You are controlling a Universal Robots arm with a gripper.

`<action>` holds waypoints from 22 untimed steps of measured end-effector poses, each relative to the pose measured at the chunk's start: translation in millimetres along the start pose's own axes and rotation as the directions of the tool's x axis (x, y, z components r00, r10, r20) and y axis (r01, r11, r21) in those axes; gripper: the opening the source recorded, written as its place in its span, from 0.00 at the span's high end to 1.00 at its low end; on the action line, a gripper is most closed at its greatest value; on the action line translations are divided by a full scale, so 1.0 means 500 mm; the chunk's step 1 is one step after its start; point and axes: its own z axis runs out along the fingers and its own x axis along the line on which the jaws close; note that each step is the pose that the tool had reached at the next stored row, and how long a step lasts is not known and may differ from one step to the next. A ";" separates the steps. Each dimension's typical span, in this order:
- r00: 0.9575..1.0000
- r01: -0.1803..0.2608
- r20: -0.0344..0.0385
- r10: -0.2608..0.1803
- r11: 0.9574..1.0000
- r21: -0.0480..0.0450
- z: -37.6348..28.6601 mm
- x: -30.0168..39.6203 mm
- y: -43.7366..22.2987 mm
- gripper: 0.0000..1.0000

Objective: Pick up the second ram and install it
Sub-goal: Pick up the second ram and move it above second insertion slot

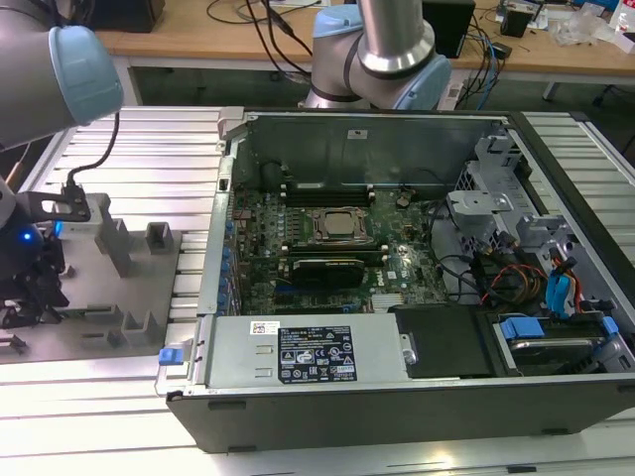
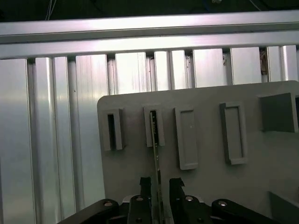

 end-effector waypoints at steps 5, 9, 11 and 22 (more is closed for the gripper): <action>1.000 0.010 -0.001 -0.010 1.000 0.000 0.005 0.000 0.000 0.70; 1.000 0.016 -0.004 -0.016 1.000 0.000 0.005 0.000 0.000 0.70; 1.000 0.016 -0.005 -0.016 1.000 0.000 0.005 0.000 0.000 0.70; 1.000 0.016 -0.006 -0.016 1.000 0.000 0.005 0.000 0.000 0.87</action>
